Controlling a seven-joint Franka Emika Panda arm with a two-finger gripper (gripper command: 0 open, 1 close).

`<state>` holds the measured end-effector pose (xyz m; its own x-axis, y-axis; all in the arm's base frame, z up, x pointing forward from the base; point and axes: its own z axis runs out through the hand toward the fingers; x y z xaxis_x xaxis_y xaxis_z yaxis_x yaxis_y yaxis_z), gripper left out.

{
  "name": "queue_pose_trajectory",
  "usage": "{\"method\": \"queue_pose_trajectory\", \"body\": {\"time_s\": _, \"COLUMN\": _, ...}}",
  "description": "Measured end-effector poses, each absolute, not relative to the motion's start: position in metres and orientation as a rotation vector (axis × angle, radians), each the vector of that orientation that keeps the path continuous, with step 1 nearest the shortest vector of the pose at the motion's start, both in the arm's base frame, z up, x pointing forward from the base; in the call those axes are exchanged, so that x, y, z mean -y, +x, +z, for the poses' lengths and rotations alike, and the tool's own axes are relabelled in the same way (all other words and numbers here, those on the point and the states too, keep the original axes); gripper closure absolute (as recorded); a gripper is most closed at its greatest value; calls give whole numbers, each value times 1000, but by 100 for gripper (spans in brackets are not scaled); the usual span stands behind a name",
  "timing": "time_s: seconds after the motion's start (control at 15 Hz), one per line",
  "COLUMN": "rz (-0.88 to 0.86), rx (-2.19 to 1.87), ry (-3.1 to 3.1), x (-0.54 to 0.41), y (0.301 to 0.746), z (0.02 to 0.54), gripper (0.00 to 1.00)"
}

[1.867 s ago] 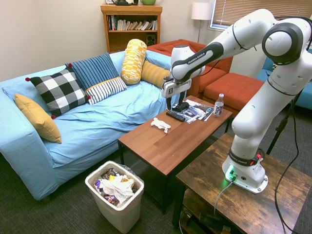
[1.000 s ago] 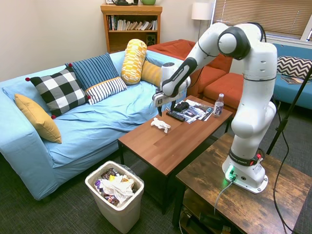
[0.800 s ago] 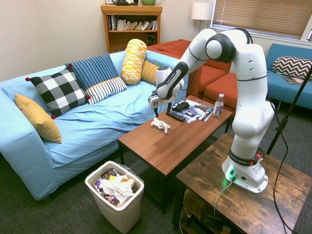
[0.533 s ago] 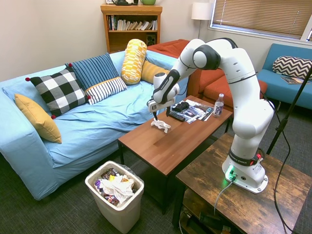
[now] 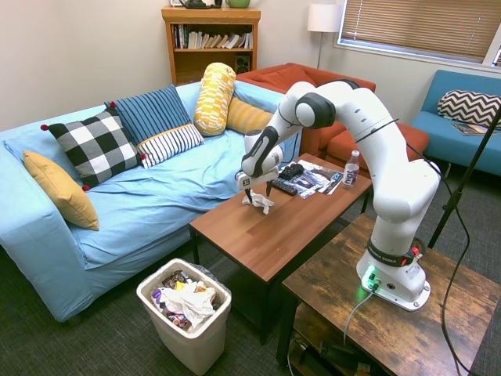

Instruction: Throw the tissue in the trash bin

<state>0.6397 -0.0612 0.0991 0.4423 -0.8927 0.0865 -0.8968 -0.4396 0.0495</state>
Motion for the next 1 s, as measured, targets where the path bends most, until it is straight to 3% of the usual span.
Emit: {"method": "queue_pose_trajectory", "body": {"time_s": 1.0, "rz": -29, "rx": 1696, "ry": 2648, "x": 83, "y": 628, "z": 88, "gripper": 100}}
